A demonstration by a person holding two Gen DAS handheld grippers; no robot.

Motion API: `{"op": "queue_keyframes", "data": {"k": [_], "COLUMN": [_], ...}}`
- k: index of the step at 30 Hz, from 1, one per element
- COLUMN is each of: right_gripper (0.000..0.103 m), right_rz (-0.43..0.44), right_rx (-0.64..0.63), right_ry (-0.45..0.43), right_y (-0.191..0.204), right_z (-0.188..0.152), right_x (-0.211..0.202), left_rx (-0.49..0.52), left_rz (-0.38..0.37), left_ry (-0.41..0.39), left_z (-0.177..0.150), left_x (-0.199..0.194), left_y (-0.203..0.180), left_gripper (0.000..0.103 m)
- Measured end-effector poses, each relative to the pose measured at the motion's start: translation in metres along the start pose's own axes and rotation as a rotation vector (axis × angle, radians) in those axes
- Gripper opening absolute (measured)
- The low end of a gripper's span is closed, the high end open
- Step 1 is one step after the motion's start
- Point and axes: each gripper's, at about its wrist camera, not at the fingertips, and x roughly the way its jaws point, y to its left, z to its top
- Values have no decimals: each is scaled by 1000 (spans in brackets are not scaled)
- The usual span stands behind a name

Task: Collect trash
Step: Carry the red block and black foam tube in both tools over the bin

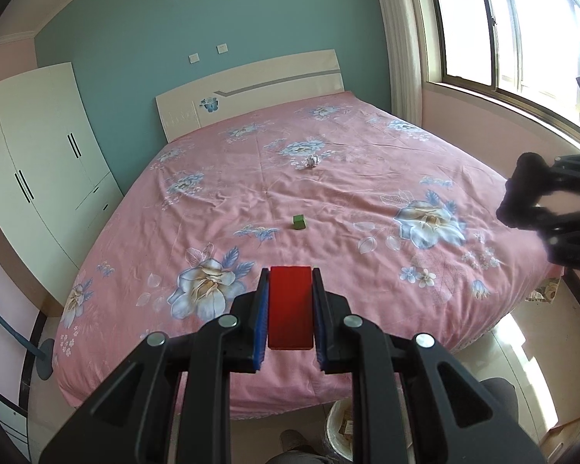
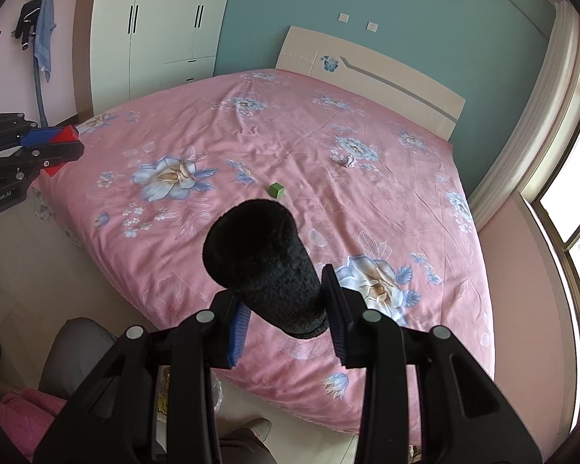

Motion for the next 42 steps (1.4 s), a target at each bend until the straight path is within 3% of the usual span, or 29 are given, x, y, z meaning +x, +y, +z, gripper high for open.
{"op": "queue_keyframes", "data": {"k": [9,19,34,42], "right_gripper": [36,37,37,37], "right_rz": [89,183,320,404], "right_rx": [43,74,168,196], "right_ry": [56,122,372,508], "right_y": [25,55,100,139], "right_z": [-58,-127,-231,-274], "right_x": [25,53,149,206], "left_rx": [25,25,-3,4], "left_rz": [-69,-143,-251,-273], "left_ry": [97,281,560,677], "left_z": [-64,-140,-253,-301], "left_x": [20,81,170,210], "left_y": [-9,-28,-64,-86], "left_gripper": [22,22,22,22]}}
